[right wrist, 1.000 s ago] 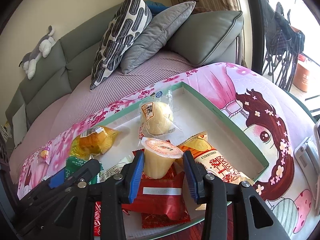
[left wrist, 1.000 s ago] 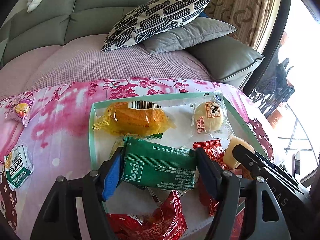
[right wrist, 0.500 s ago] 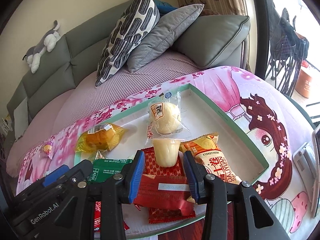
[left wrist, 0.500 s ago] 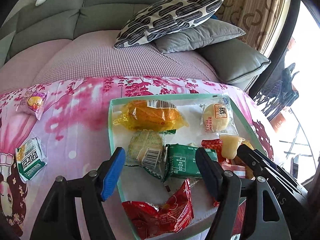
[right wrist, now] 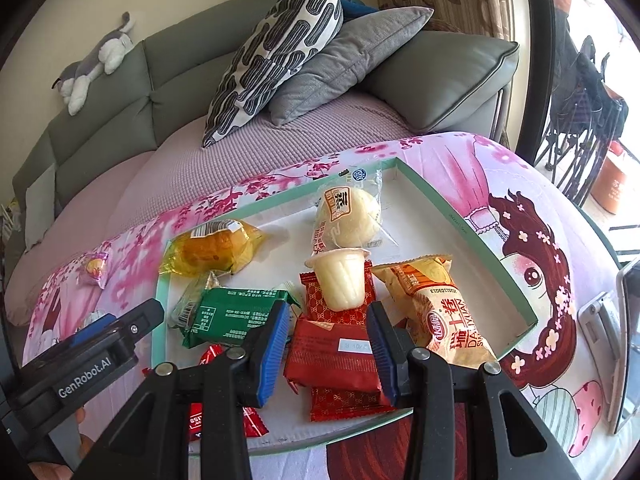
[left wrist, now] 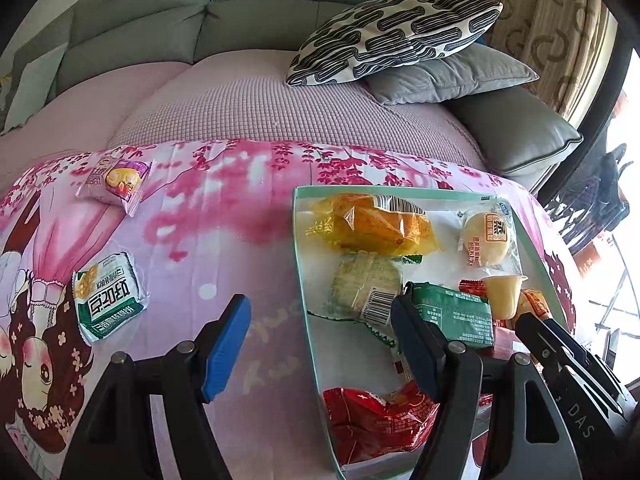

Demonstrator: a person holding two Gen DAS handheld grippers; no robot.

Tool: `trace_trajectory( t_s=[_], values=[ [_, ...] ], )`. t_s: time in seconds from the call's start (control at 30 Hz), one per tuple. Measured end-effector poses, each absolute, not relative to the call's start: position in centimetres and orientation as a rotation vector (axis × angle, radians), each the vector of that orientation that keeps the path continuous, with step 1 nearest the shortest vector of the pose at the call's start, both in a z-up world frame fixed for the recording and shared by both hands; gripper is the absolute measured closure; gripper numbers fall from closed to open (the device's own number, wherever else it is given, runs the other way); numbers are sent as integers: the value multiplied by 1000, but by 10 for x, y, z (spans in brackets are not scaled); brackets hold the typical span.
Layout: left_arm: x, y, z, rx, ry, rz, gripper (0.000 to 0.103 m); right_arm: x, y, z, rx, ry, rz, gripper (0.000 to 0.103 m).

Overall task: Organize snacks
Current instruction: 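Open the left gripper releasing the green packet while the right releases the jelly cup in the tray, then withdraw both open grippers from the tray toward the last two packets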

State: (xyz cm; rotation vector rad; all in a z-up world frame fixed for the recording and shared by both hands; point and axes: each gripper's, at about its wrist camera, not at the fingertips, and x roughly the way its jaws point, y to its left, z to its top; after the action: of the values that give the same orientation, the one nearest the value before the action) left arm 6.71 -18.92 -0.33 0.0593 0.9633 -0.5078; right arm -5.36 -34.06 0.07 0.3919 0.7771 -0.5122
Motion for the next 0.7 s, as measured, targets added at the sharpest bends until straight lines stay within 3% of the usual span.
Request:
trace_trajectory(
  t_s=[0.2,0.27,0.33,0.4,0.63,0.7],
  values=[
    [67,-191,-5,84,964,-497,30,-52,-341,-1,388,792,-519,57],
    [68,-190,-7,91,967,-482,24,-52,-342,-2,385,802,-525,43],
    [69,-188,-8,100,963,-457,12,-51,-343,-3,382,806,-529,39],
    [70,-184,-8,102,951,-432,11,-52,-343,-4,384,805,-527,35],
    [73,-173,-11,118,925,-383,2,-52,-343,-2,359,784,-526,0],
    [72,-171,-13,128,925,-375,2,-52,-342,-2,355,782,-526,0]
  ],
)
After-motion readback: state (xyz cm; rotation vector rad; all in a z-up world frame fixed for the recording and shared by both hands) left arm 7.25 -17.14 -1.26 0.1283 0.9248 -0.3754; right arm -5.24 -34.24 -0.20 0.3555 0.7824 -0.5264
